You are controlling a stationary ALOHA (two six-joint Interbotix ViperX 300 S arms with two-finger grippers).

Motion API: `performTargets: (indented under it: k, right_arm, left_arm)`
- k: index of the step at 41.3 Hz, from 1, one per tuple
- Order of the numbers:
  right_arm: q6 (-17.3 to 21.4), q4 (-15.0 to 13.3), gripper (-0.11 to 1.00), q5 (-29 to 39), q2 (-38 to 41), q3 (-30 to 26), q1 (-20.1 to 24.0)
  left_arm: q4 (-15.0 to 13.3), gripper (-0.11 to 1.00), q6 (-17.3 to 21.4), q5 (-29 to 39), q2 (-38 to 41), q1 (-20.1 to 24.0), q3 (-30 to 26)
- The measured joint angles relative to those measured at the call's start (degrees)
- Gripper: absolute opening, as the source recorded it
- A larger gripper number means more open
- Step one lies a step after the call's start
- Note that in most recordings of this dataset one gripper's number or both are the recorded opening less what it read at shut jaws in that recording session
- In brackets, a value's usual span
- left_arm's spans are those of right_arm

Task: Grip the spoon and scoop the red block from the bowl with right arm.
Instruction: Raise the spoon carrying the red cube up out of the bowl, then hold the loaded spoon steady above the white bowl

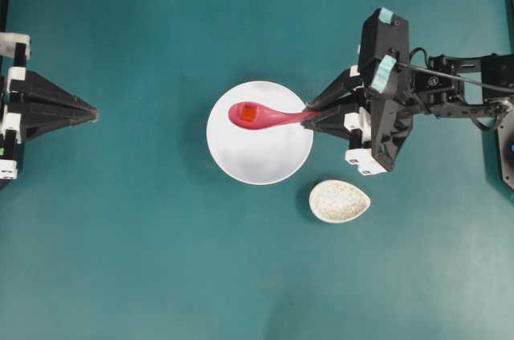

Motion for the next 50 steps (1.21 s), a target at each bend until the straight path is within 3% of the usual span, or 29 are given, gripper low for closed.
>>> performTargets:
  k: [16,50]
  right_arm:
    - [-0.09,-0.53,0.24,5.27,-3.16,-1.76,-1.05]
    - [-0.09,-1.14,0.24,9.23,-5.01,-3.96,-1.76]
  left_arm:
    - [0.00,-0.01,0.00,2.29,0.00,0.09,0.00]
    - [0.00,-0.01,0.70,2.81,-0.09,0.00,0.00]
